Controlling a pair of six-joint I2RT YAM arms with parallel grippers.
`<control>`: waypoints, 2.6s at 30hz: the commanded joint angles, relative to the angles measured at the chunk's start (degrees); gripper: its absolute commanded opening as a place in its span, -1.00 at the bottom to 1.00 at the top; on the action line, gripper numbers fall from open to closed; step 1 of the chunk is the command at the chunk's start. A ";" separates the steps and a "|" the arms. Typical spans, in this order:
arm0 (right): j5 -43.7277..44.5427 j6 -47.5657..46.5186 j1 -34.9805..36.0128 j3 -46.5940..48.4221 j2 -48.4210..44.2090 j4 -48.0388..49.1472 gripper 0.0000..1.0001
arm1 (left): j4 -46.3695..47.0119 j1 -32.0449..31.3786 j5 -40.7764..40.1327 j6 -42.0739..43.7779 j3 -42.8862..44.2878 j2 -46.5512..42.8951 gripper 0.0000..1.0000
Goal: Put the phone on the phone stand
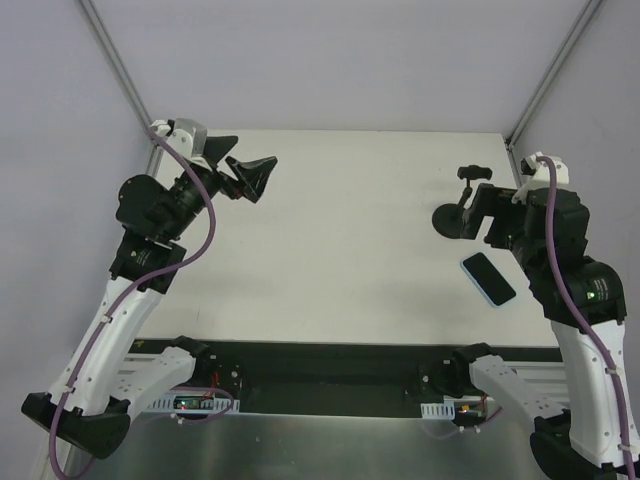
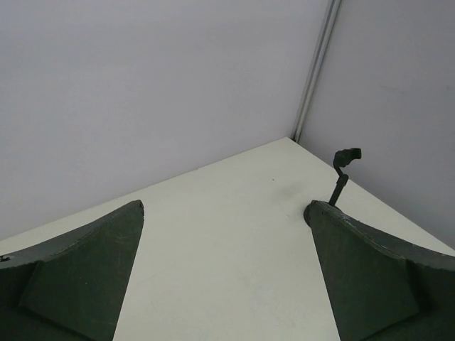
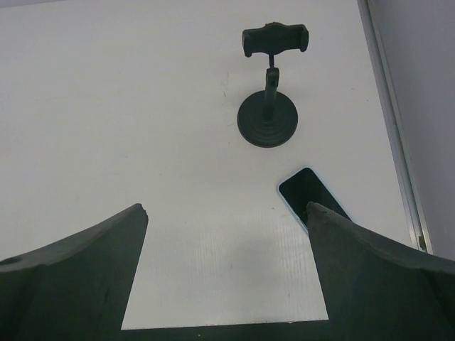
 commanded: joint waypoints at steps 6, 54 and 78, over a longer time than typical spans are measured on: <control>-6.52 1.28 -0.28 -0.94 6.52 4.75 0.92 | -4.92 -1.96 3.55 -5.15 3.69 4.96 0.97; -33.33 54.63 -32.71 -5.16 42.47 40.53 0.49 | -5.72 -9.52 2.58 -3.75 0.79 7.86 0.98; -42.80 50.15 -11.45 -14.29 33.08 43.51 -0.98 | -6.24 -9.52 1.08 -3.13 0.79 7.95 0.98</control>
